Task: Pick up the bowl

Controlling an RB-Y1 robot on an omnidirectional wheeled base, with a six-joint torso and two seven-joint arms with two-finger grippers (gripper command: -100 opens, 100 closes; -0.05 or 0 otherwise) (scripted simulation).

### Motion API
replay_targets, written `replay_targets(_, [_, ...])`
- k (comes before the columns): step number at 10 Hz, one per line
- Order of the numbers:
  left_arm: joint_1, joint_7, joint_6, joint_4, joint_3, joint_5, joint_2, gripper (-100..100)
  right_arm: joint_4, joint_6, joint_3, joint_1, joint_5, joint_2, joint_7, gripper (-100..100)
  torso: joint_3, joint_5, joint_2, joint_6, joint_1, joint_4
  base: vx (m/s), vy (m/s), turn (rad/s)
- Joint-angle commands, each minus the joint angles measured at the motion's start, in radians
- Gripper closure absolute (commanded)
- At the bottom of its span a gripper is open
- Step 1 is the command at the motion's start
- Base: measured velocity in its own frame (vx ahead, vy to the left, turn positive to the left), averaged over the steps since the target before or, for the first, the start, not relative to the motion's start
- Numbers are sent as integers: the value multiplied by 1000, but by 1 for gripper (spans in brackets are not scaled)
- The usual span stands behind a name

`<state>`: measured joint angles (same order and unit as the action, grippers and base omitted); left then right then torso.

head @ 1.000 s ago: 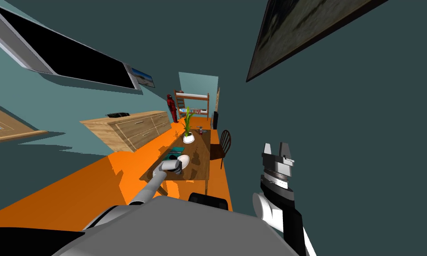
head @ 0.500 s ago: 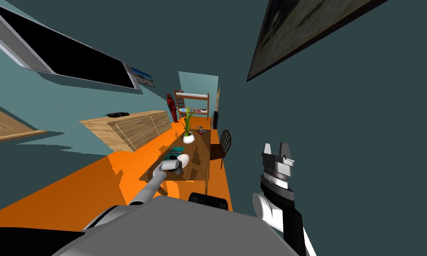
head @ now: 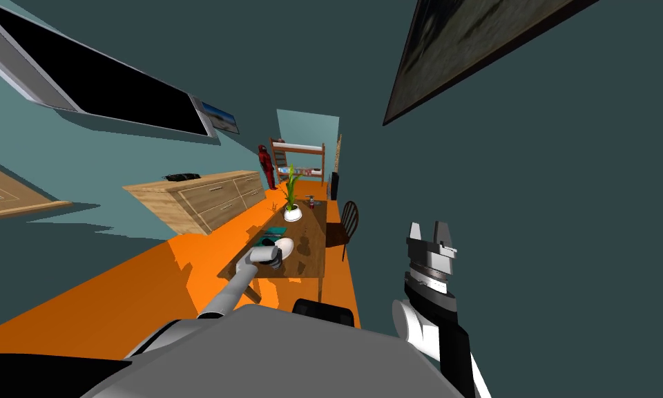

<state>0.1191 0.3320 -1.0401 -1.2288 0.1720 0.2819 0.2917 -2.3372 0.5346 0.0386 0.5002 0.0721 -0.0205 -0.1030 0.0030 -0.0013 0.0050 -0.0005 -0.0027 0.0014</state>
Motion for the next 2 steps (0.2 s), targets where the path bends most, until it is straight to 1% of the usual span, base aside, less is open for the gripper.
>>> replay_targets(1, [0,0,0,0,0,0,0,100,0,0,0,0,0,0,0,0,0,0,0,0,0,0,-24,-11,0])
replay_targets(2, [0,1,-4,-2,0,0,0,0,0,0,0,0,0,0,0,0,-1,0,-1,0,1,0,-5,-2,1])
